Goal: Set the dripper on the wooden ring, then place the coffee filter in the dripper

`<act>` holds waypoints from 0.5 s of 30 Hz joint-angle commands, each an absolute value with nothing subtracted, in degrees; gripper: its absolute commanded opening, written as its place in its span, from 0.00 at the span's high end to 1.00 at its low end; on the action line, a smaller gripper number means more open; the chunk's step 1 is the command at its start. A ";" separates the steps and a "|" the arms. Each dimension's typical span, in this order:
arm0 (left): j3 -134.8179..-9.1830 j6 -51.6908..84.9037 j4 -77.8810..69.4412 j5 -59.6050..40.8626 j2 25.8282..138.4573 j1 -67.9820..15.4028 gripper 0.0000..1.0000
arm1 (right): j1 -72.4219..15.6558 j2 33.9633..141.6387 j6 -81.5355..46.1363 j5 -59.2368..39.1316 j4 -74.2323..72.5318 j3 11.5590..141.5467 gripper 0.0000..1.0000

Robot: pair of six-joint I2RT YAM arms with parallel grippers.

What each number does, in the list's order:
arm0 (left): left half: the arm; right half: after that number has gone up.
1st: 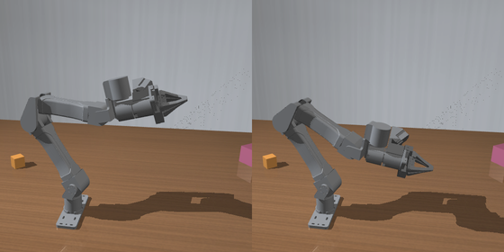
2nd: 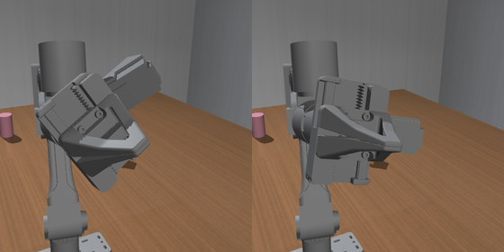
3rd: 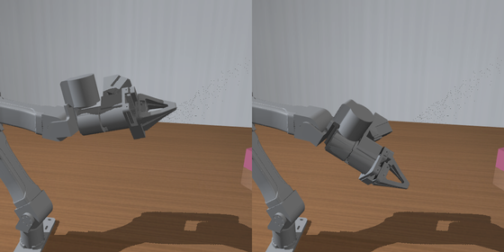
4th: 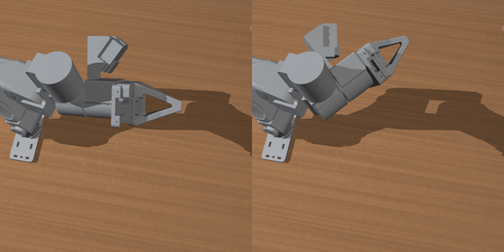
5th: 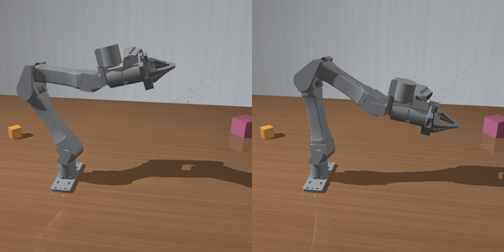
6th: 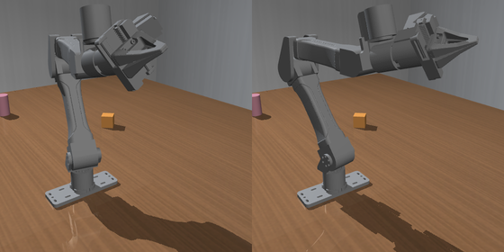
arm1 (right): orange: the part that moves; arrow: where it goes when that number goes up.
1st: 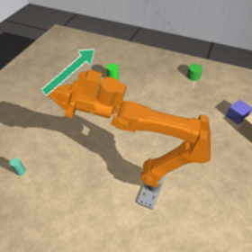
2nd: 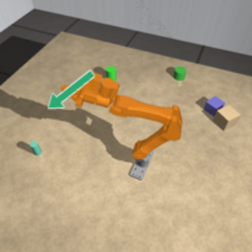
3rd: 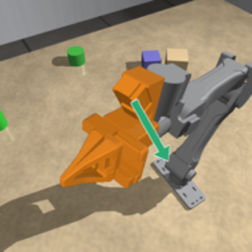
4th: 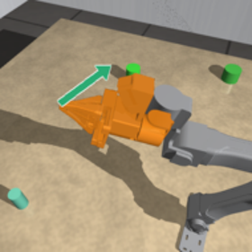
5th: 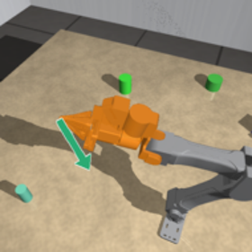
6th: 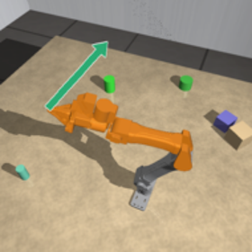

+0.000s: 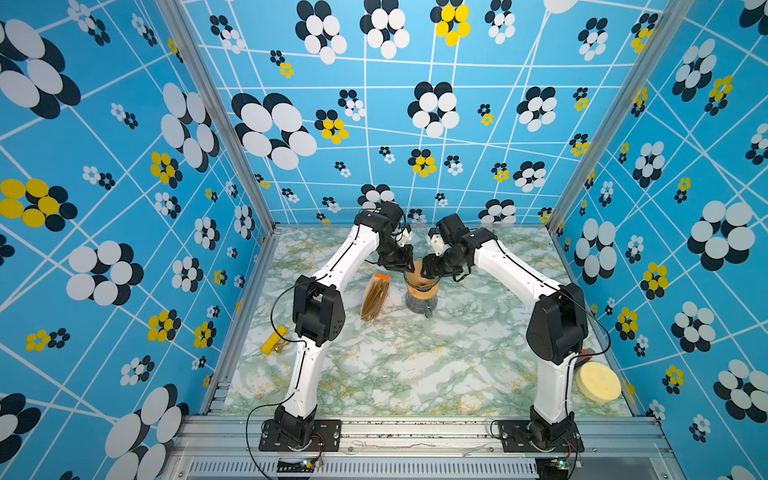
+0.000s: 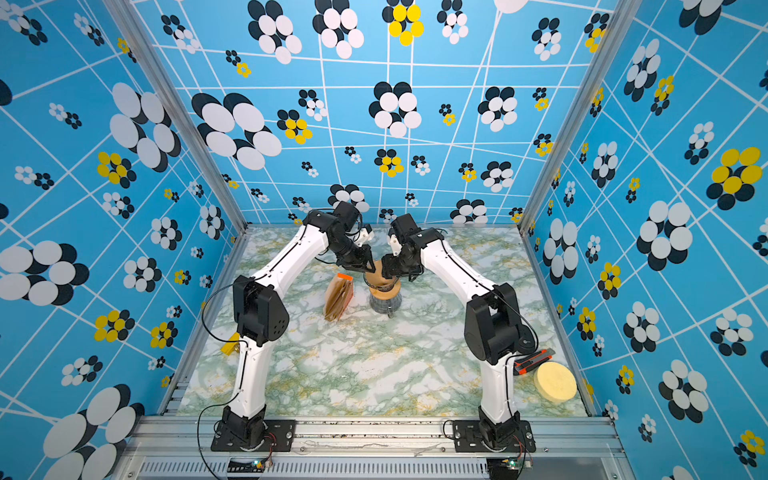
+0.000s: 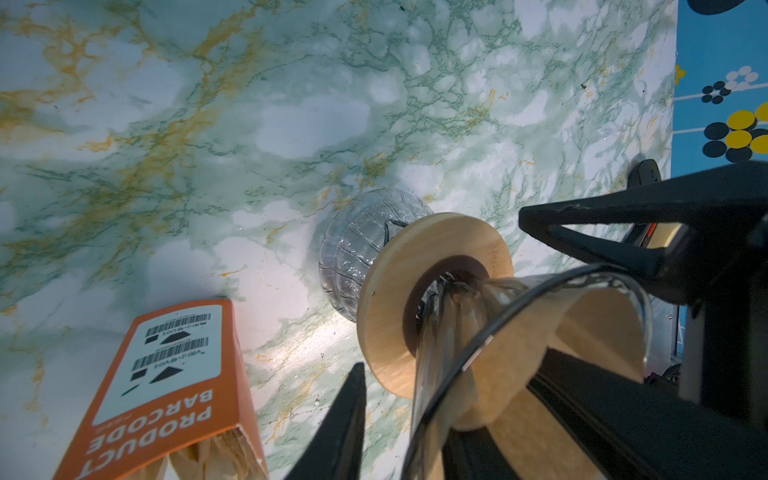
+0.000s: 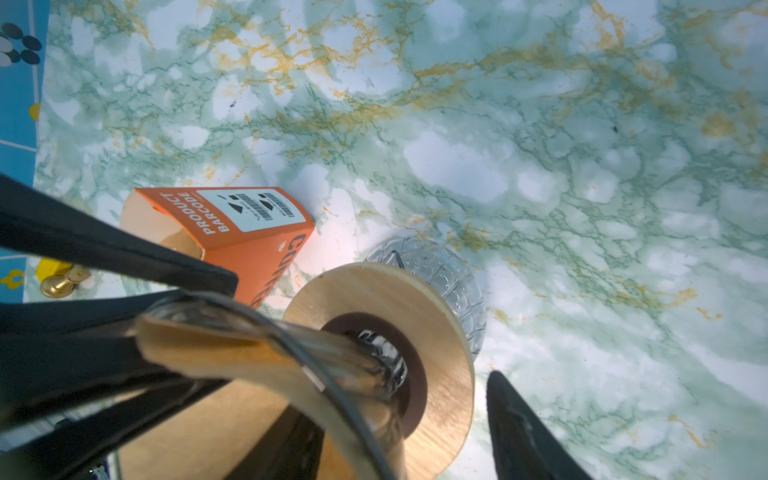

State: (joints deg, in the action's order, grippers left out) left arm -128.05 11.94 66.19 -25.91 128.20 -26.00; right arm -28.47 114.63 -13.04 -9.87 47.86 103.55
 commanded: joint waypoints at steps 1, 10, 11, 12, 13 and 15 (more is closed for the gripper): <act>-127.53 11.25 66.34 -25.05 128.96 -26.45 0.68 | -28.23 115.22 -12.60 -9.06 48.65 102.70 0.37; -130.19 12.03 67.21 -25.74 127.57 -26.19 0.66 | -27.38 113.56 -13.42 -9.03 47.99 102.13 0.39; -130.57 12.13 67.39 -25.92 127.15 -26.11 0.65 | -27.25 113.28 -13.40 -9.35 48.04 102.06 0.39; -130.82 12.27 67.44 -26.09 126.88 -26.06 0.65 | -27.16 112.97 -13.33 -9.83 47.85 102.00 0.39; -130.87 12.38 67.34 -26.34 126.25 -25.94 0.64 | -27.07 112.46 -13.23 -10.31 47.42 101.56 0.39; -130.78 12.65 67.59 -26.67 125.37 -25.68 0.62 | -26.90 111.69 -13.29 -10.96 47.21 101.34 0.39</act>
